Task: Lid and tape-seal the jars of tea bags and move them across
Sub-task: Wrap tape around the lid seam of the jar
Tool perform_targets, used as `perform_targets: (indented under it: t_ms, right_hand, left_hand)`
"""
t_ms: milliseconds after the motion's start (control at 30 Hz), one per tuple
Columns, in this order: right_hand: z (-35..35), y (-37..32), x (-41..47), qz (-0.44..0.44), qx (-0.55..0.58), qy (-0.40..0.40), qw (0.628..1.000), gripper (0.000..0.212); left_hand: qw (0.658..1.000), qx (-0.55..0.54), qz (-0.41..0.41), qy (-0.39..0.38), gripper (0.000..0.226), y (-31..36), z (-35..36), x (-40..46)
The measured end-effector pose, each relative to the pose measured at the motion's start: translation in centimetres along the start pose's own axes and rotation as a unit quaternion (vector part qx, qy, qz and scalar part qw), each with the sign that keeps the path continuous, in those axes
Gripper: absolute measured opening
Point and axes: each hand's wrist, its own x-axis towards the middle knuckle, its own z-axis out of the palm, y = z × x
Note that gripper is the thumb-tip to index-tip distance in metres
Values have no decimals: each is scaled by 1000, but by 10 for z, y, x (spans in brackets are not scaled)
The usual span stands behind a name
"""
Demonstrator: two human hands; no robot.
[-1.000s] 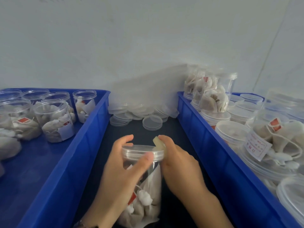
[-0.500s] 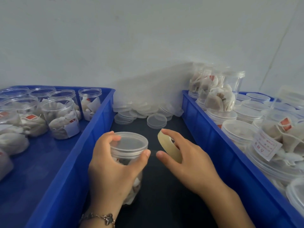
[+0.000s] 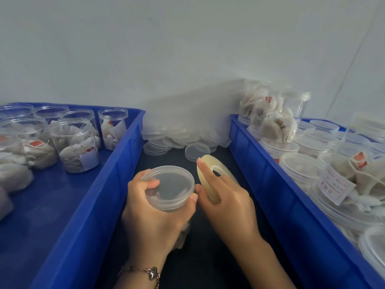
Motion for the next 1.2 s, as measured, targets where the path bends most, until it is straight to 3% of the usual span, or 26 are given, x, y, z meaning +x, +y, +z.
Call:
perform_targets:
  t_ms: [233, 567, 1200]
  right_hand:
    - [5, 2, 5, -27, 22, 35, 999, 49]
    - [12, 6, 23, 77, 32, -80, 993, 46]
    - [35, 21, 44, 147, 20, -109, 983, 41]
  left_hand:
    - [999, -1, 42, 2, 71, -5, 2, -1]
    - [999, -8, 33, 25, 64, -3, 4, 4]
    - [998, 17, 67, 9, 62, -3, 6, 4]
